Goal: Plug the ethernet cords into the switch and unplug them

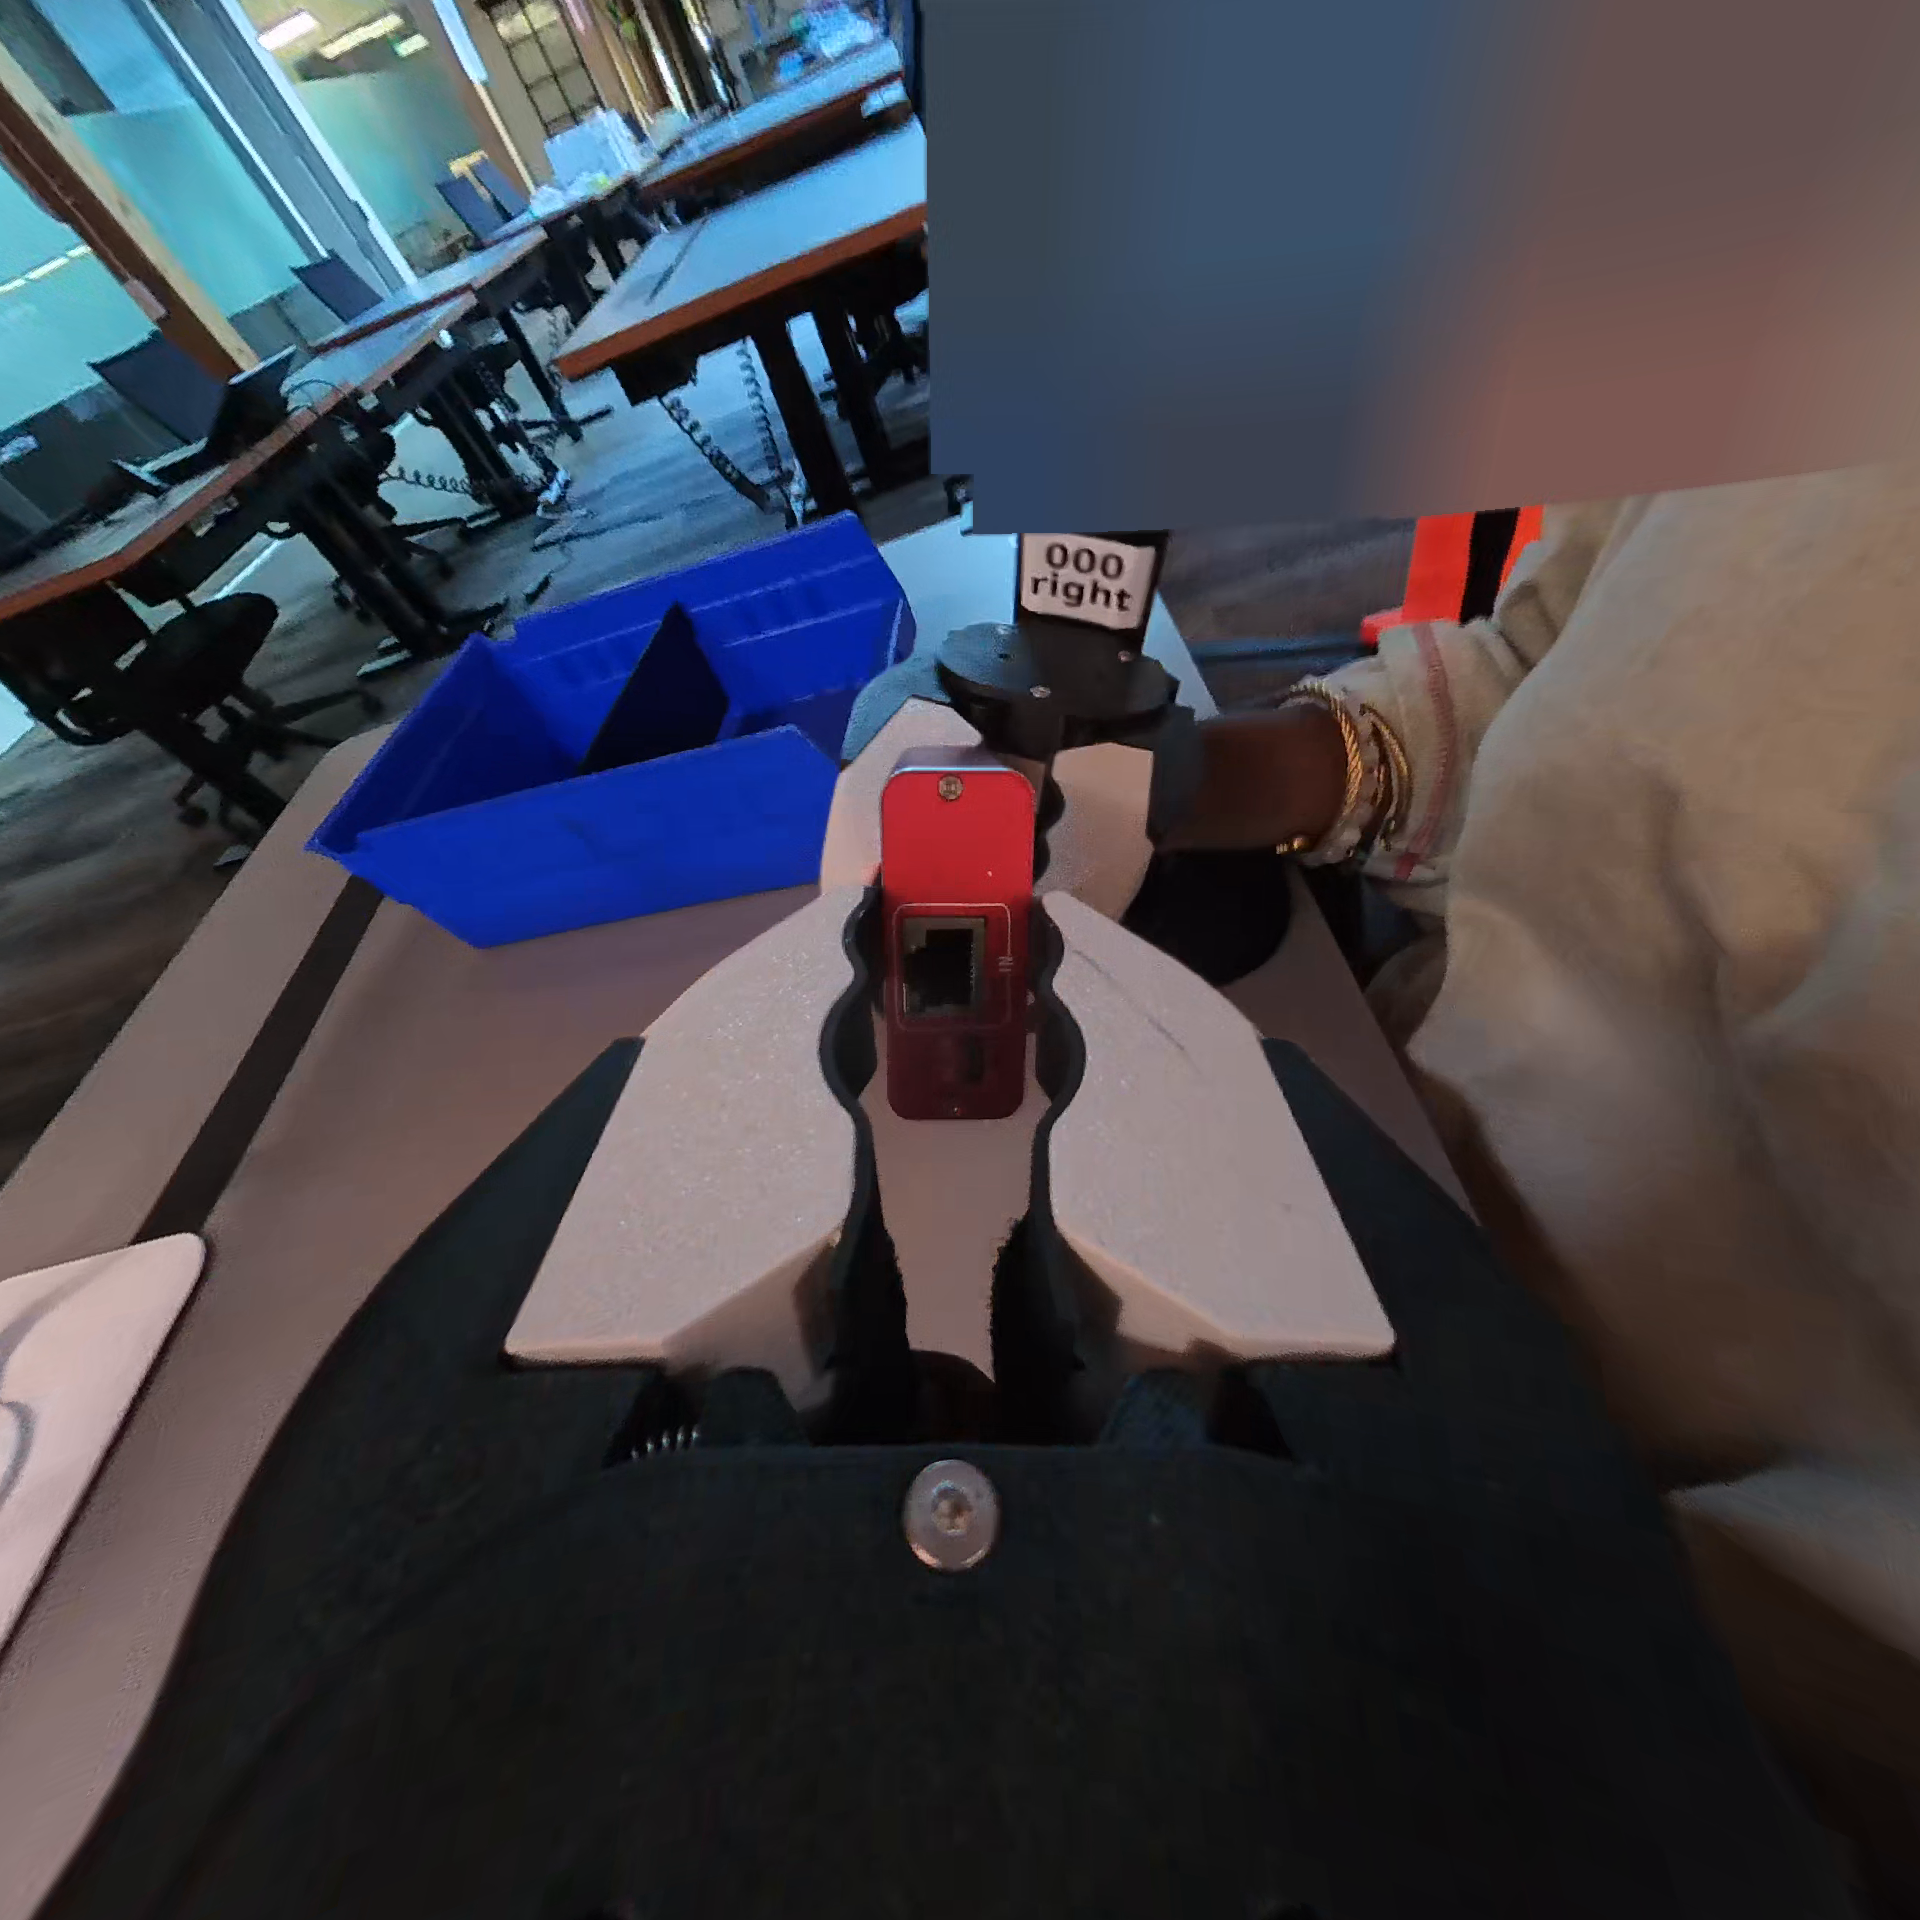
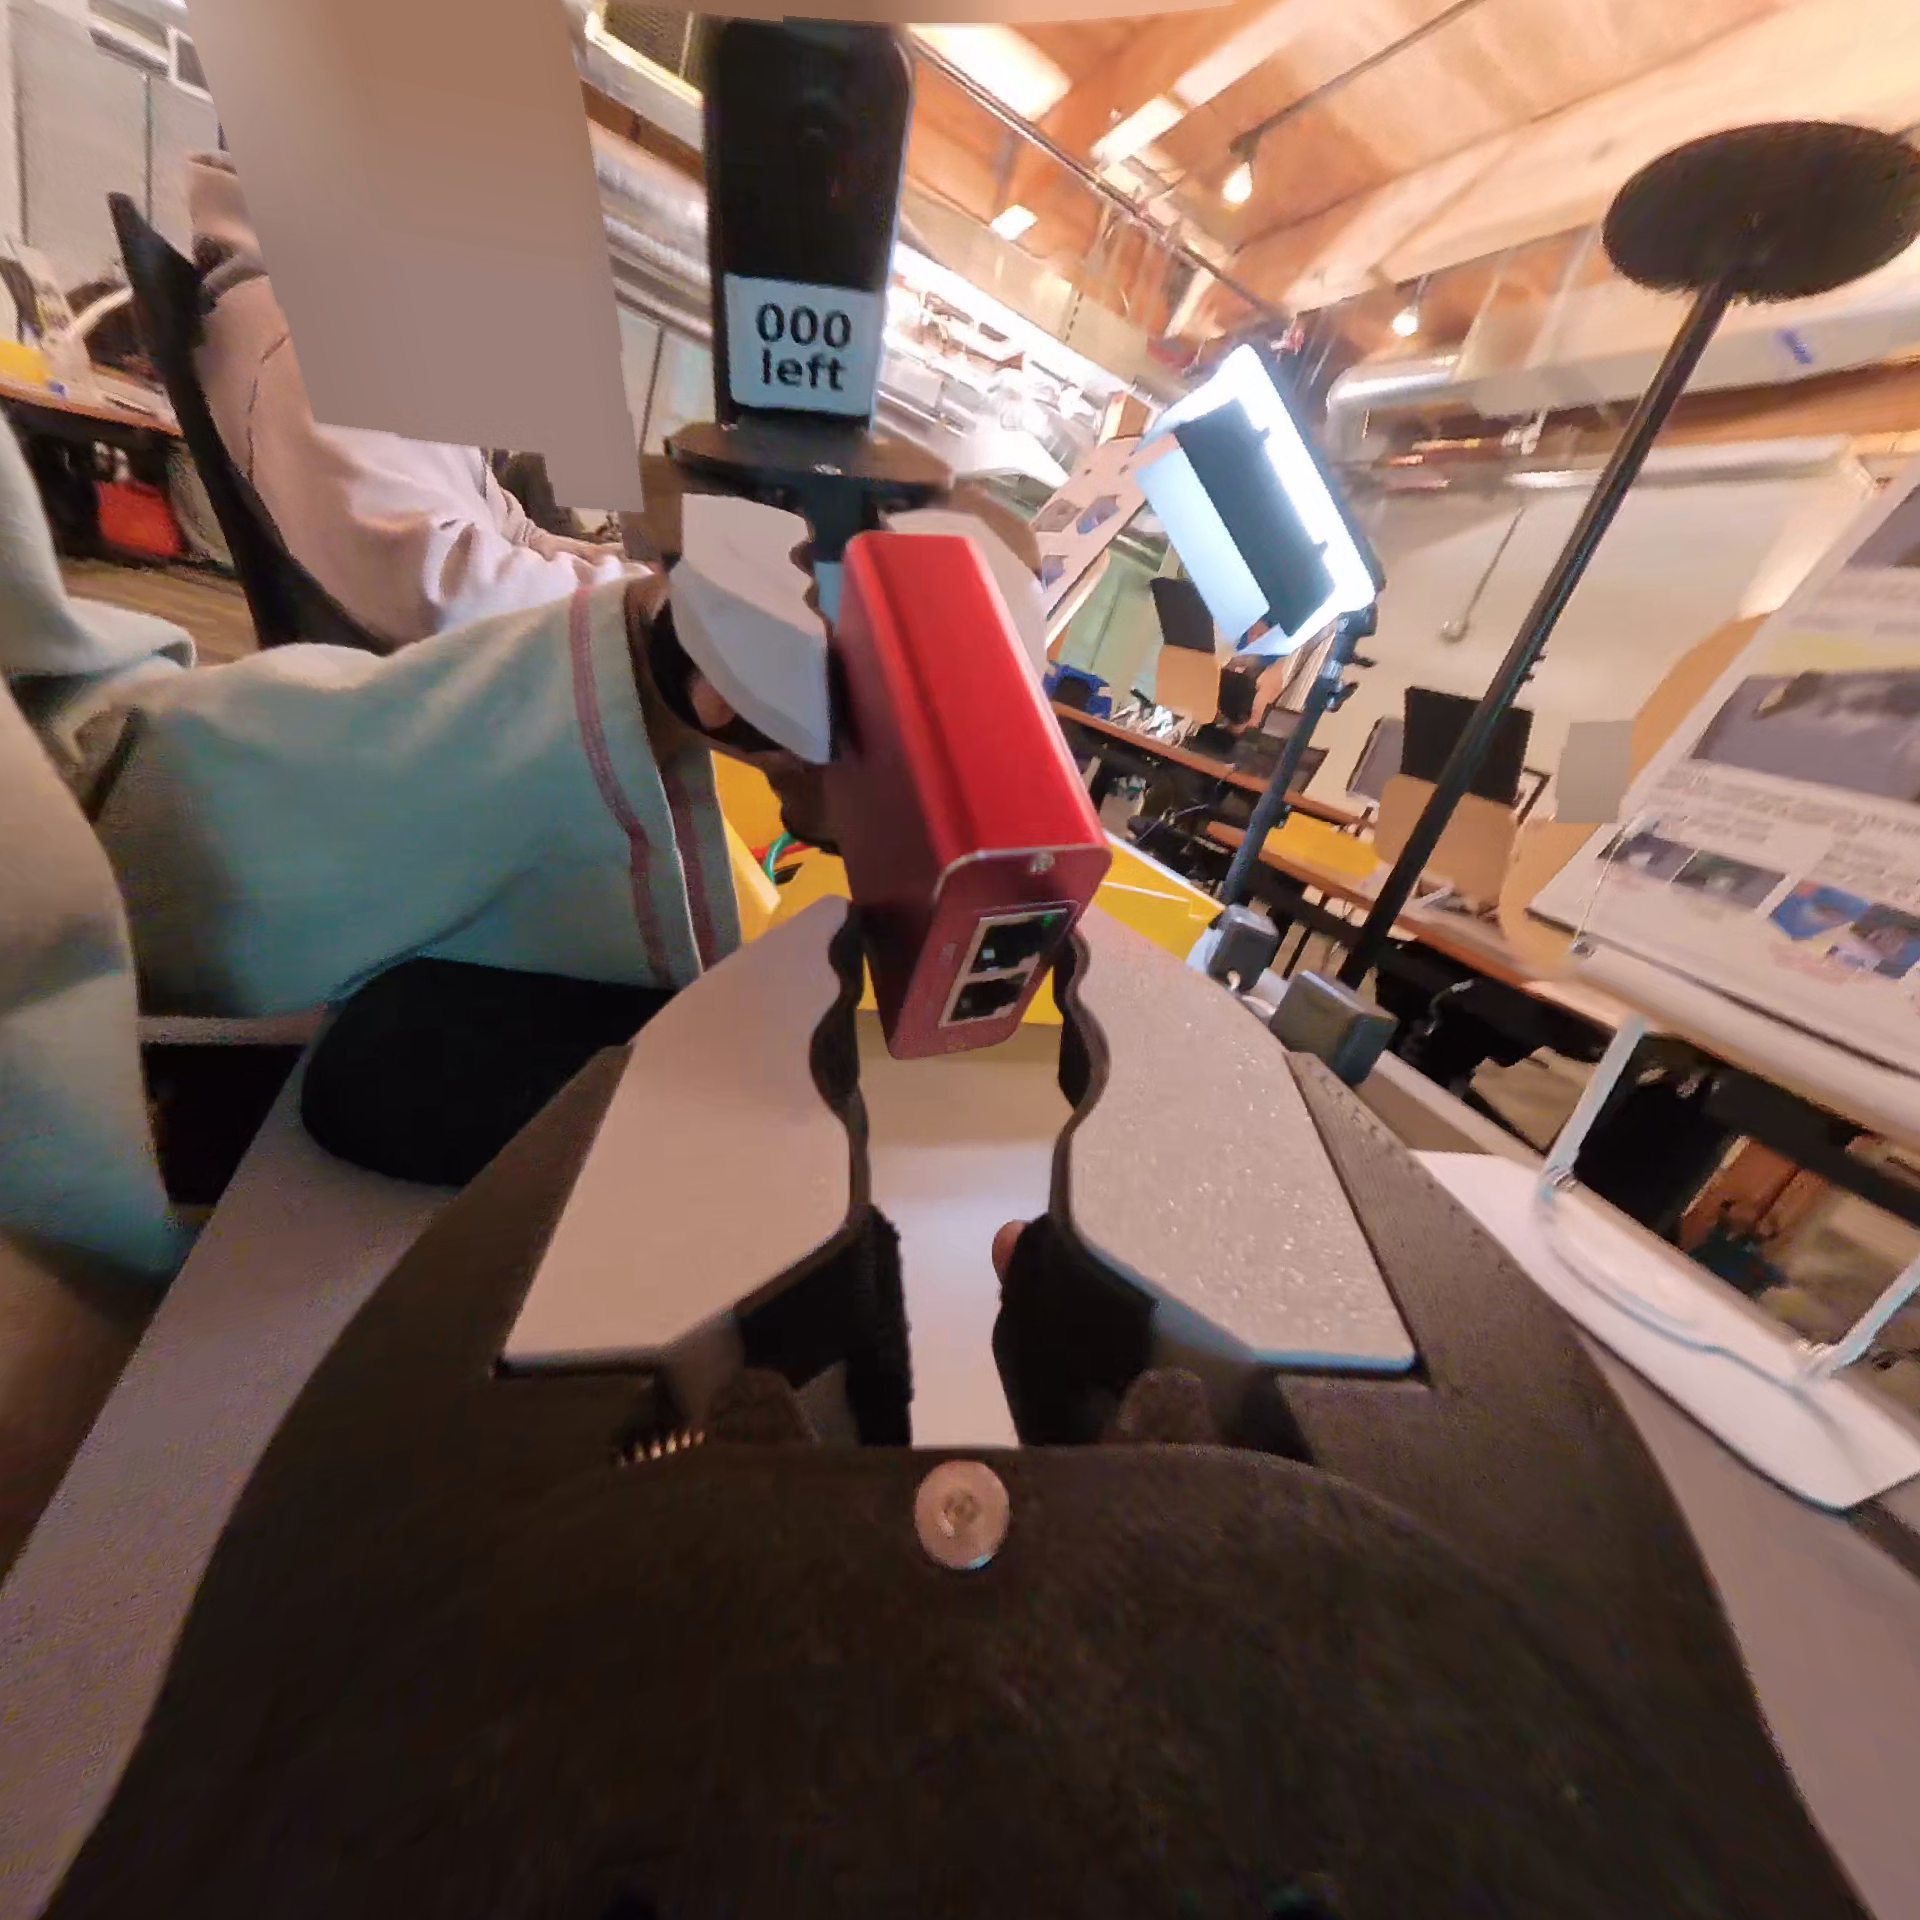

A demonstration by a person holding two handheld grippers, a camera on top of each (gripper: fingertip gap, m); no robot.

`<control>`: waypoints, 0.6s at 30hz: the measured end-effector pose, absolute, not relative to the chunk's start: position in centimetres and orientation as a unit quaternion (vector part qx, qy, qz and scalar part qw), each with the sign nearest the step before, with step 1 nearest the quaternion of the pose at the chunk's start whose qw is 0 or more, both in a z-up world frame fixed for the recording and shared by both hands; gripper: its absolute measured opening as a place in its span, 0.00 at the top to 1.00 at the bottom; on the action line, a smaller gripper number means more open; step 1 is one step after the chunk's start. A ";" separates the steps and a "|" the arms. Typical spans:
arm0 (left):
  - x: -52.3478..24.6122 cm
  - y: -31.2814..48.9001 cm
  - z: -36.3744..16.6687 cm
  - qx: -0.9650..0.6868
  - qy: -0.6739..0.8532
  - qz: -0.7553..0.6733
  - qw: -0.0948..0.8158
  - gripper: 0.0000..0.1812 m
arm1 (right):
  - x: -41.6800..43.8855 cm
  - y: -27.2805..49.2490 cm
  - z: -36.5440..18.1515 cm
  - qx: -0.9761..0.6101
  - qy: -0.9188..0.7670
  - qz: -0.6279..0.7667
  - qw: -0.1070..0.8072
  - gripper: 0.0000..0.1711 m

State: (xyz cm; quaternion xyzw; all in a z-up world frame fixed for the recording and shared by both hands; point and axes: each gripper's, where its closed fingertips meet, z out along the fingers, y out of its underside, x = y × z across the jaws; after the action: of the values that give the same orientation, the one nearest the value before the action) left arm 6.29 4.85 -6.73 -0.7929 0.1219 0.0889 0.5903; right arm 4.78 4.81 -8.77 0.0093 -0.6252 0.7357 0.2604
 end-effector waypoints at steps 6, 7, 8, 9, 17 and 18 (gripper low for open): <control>6.3 4.1 -7.1 -0.761 -0.047 -0.087 0.641 0.55 | 4.8 5.0 -9.8 0.084 -0.665 0.639 0.377 0.84; 6.5 4.0 -7.7 -0.760 -0.065 -0.119 0.636 0.50 | 5.0 4.7 -10.2 0.108 -0.678 0.613 0.390 0.84; 6.5 3.9 -8.5 -0.764 -0.084 -0.138 0.625 0.46 | 5.2 4.4 -10.6 0.132 -0.689 0.590 0.399 0.84; 6.6 3.8 -9.3 -0.768 -0.097 -0.154 0.614 0.45 | 5.5 4.1 -10.9 0.154 -0.699 0.569 0.405 0.84; 7.7 3.5 -11.0 -0.754 -0.133 -0.228 0.601 0.62 | 5.8 3.4 -11.4 0.225 -0.726 0.498 0.418 0.84; 7.6 3.5 -11.0 -0.751 -0.137 -0.226 0.605 0.62 | 5.7 3.4 -11.5 0.222 -0.728 0.496 0.419 0.84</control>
State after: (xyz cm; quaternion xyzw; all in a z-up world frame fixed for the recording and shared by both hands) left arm 7.56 3.48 -11.02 -0.7512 -0.1375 -0.2259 0.6048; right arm 5.67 3.45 -11.49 0.2218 -0.7277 0.4957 0.4189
